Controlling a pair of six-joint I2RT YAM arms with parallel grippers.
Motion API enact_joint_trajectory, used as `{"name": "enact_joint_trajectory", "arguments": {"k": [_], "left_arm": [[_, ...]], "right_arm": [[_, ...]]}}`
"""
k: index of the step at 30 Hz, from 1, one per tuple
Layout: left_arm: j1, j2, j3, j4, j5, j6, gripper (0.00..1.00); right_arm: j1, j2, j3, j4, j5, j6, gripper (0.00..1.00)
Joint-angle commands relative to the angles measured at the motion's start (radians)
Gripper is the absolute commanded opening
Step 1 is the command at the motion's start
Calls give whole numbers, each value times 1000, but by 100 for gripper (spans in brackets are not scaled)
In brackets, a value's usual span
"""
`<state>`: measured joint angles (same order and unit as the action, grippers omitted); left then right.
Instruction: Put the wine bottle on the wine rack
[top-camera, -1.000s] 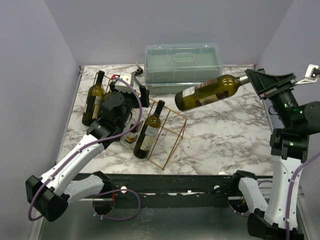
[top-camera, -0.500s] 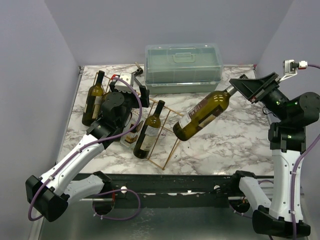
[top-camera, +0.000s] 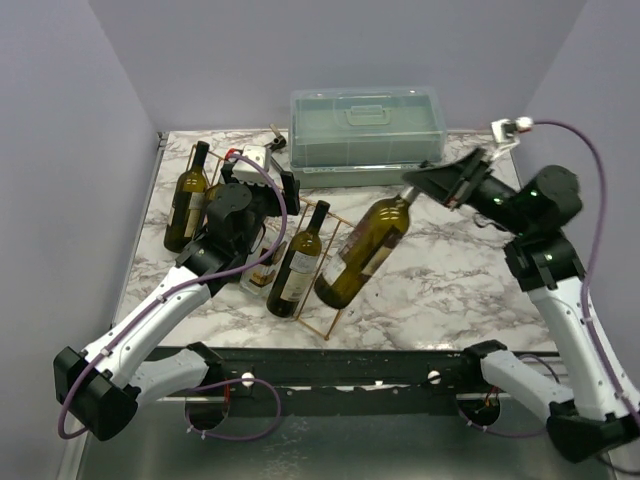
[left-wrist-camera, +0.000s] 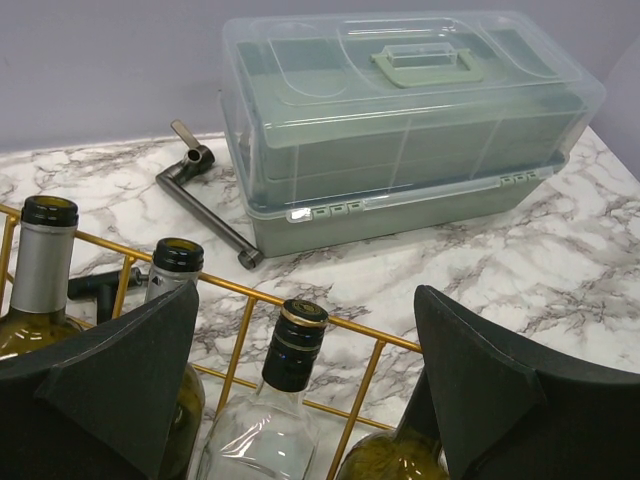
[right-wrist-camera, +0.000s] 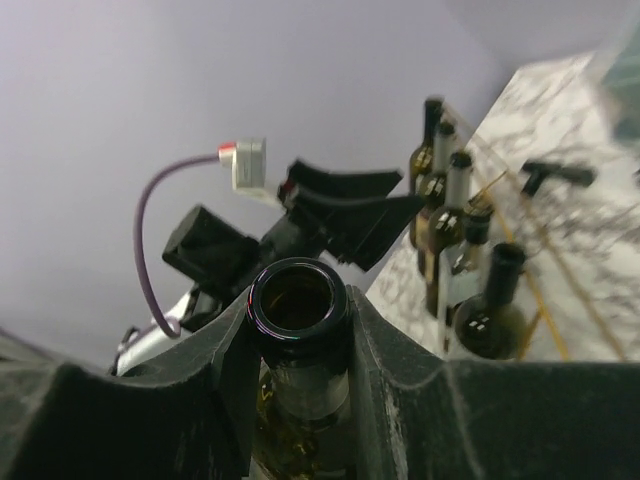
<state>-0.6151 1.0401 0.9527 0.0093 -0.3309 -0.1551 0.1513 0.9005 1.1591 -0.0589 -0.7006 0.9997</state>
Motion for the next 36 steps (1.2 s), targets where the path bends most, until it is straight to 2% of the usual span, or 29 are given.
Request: {"name": "enact_joint_trajectory", "arguments": {"k": [1,3,7,13,16,23,30,36], "left_arm": [[6,2,9,-7,-18,8,90],[6,-3,8,-8,-28,14,90],[6,-5,7,-8,-44,27,90],[6,-2,11,-8,-42,29,90],[8,2,14,-8,-29,23,90],[8,-1,12,-8,-33,25,90],[9,-8,11,-7,-39,30,90],[9,-14,11,-8,-41,30,90]], "right_arm": [[369,83,57,-50,384,-123,1],[464,126,67,-41,477,-162,1],[510,216,118,-88,516,-202,1],[556,217,130,-163,630,-289,1],[623,233,103,-151,690,-303,1],[844,284,105,-161,982,-389,1],[944,301,56,-171,1098,-395,1],[960,309,14,-147,1142,-401,1]]}}
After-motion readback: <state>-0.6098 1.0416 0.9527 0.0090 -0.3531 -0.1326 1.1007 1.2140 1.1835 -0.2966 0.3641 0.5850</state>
